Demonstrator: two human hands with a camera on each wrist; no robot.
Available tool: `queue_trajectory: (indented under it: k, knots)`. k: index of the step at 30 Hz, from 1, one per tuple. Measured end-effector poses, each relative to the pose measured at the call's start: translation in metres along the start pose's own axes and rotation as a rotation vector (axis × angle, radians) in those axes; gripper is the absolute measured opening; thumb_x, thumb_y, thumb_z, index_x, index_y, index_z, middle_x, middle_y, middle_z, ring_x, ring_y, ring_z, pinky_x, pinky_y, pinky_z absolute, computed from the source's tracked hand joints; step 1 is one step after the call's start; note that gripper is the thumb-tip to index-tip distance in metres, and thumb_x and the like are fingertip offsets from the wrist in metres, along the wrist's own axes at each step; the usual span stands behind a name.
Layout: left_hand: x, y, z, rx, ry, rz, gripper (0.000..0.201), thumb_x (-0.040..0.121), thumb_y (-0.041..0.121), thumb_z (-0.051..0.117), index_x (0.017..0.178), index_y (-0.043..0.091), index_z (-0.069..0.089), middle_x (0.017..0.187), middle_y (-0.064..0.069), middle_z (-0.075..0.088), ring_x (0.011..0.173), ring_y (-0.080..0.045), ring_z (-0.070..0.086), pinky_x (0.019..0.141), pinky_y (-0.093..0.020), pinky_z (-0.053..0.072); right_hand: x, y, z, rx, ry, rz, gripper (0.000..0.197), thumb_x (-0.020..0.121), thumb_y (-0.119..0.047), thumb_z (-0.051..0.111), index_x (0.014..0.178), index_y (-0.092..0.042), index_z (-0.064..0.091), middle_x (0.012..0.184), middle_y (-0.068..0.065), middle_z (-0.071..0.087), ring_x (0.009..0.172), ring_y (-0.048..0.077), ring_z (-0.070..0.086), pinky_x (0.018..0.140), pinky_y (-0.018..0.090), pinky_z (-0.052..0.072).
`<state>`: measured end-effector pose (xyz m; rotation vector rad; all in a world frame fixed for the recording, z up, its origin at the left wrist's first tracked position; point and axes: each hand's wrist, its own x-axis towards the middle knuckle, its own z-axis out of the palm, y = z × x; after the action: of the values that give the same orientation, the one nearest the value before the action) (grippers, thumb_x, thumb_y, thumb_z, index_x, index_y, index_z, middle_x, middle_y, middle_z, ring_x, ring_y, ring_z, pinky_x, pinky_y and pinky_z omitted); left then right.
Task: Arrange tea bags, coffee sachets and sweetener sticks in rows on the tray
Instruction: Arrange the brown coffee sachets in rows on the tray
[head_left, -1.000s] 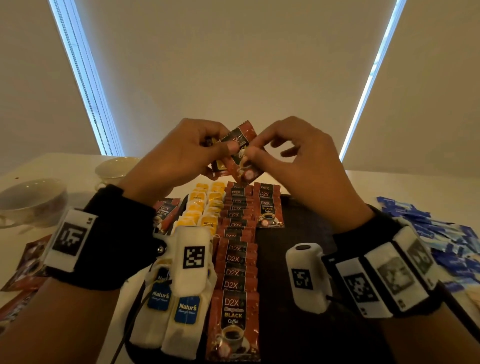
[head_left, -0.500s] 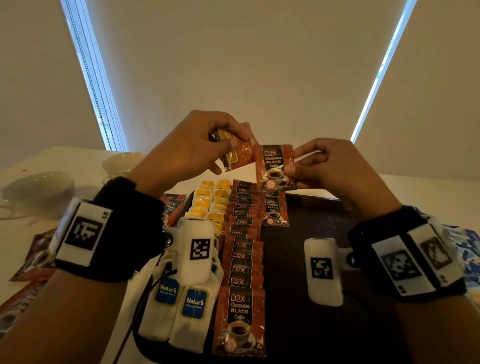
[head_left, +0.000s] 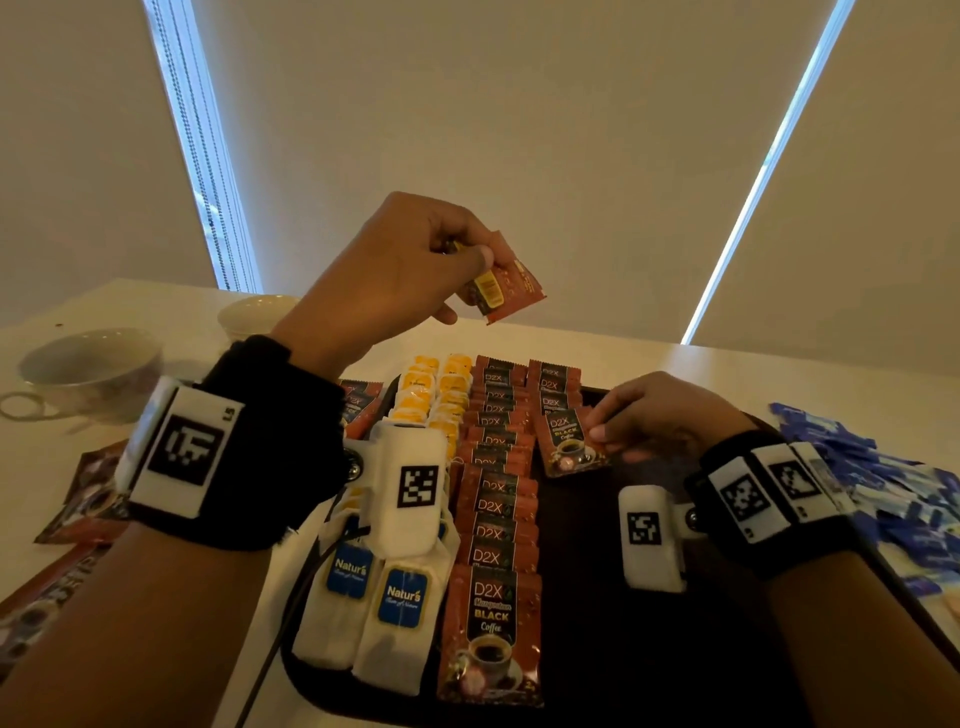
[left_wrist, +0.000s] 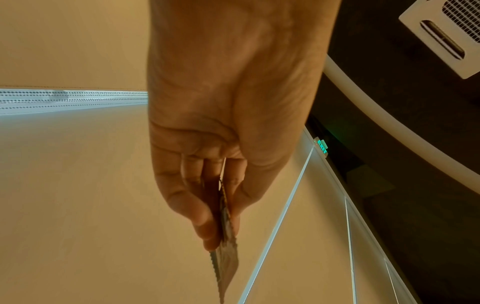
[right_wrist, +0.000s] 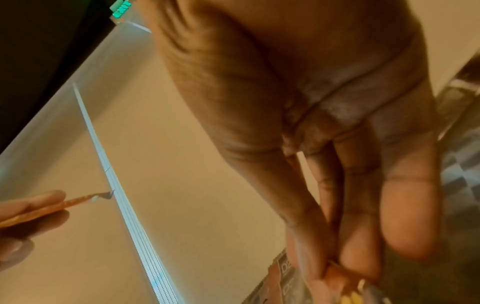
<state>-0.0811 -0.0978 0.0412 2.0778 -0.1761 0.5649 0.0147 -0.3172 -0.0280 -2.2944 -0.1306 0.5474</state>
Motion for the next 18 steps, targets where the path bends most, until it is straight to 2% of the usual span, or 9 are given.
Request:
queue_trajectory:
  k: [3,6,10,12,15,18]
  knots:
    - [-0.0001,-0.0005,-0.0005,0.015,-0.005,-0.008,0.018,0.095,0.019,0.053,0.101,0.022,0.069,0.093,0.006,0.064,0.082,-0.014,0.064,0.055,-0.014,0.054,0.0033,0.001,0.0013,0.029,-0.021,0.024,0.009,0.083,0.0,0.064,0.089,-0.006,0.068,0.081,0.006,0.069,0.075,0.014,0.063,0.06,0.024,0.049]
    - [-0.0002,-0.0011,-0.0009,0.027,-0.015,-0.012,0.018,0.095,0.018,0.053,0.102,0.02,0.069,0.091,0.007,0.064,0.08,-0.013,0.064,0.054,-0.014,0.053,0.0056,0.0018,0.0021,0.05,-0.041,0.032,0.011,0.082,-0.005,0.067,0.094,-0.005,0.069,0.08,0.005,0.07,0.074,0.014,0.064,0.065,0.025,0.053]
    - [-0.0006,-0.0004,-0.0005,0.025,-0.037,-0.018,0.015,0.094,0.018,0.054,0.097,0.021,0.069,0.087,0.012,0.063,0.078,-0.012,0.065,0.052,-0.012,0.051,0.0038,0.001,0.0021,-0.012,-0.07,0.001,0.01,0.083,-0.011,0.068,0.092,-0.012,0.068,0.085,0.005,0.069,0.075,0.014,0.063,0.06,0.022,0.051]
    - [-0.0009,-0.0001,0.0002,0.03,-0.038,-0.021,0.016,0.094,0.018,0.054,0.099,0.019,0.069,0.087,0.013,0.062,0.079,-0.011,0.064,0.052,-0.011,0.05,0.0032,-0.0002,0.0014,-0.06,-0.062,-0.029,0.011,0.083,-0.013,0.068,0.095,-0.013,0.068,0.09,0.004,0.068,0.078,0.015,0.061,0.06,0.023,0.049]
    - [-0.0005,0.0003,0.0019,0.05,-0.049,-0.031,0.021,0.095,0.016,0.052,0.107,0.02,0.068,0.093,0.011,0.061,0.08,-0.011,0.063,0.052,-0.011,0.05,0.0013,-0.0015,0.003,-0.129,-0.078,-0.055,0.012,0.084,-0.019,0.068,0.095,-0.016,0.068,0.091,0.001,0.066,0.078,0.014,0.058,0.061,0.024,0.046]
    - [-0.0011,0.0007,0.0027,0.067,-0.129,-0.043,0.031,0.092,0.006,0.053,0.116,0.023,0.064,0.109,0.004,0.061,0.088,-0.014,0.064,0.057,-0.014,0.053,-0.0013,-0.0026,0.0032,-0.2,-0.089,-0.059,0.007,0.083,-0.024,0.068,0.09,-0.021,0.068,0.094,-0.001,0.066,0.081,0.014,0.058,0.066,0.027,0.046]
